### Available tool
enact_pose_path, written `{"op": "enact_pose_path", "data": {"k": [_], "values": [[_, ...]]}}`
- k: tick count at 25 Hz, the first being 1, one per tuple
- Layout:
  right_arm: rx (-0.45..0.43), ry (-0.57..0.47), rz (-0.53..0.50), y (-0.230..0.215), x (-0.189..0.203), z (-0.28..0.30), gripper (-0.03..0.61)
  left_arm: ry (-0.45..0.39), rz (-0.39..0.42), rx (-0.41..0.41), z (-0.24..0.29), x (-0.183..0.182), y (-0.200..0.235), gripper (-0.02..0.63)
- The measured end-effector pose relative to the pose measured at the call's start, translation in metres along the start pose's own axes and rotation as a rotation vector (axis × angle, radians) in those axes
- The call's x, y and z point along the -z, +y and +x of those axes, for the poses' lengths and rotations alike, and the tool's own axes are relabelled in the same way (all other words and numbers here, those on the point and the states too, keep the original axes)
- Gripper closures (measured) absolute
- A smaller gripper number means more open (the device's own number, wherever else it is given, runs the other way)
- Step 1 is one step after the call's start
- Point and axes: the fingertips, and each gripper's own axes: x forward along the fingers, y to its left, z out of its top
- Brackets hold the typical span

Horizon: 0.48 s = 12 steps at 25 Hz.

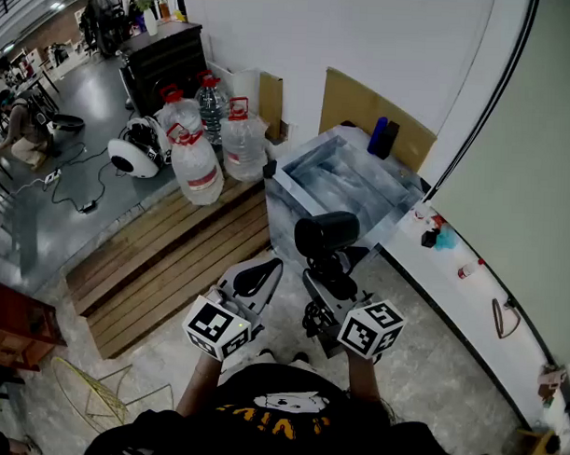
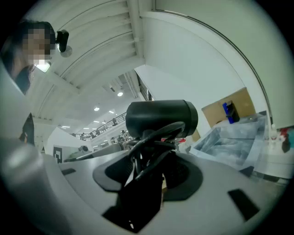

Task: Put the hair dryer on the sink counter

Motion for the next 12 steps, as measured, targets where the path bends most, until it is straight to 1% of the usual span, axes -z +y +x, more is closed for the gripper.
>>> {"op": "enact_pose_path", "data": {"k": [4,12], "values": [[0.002,0.006,0.002,0.003,0.005,0.001,0.387,0.007,-0.007,-0.011,-0.006,0.006,0.004,0.604],[0.020,0.005,0.014,0.011,0.012,0.006,0.387,-0.002,-0.009,-0.009,-0.016,0.004,0.010,0.604]]}}
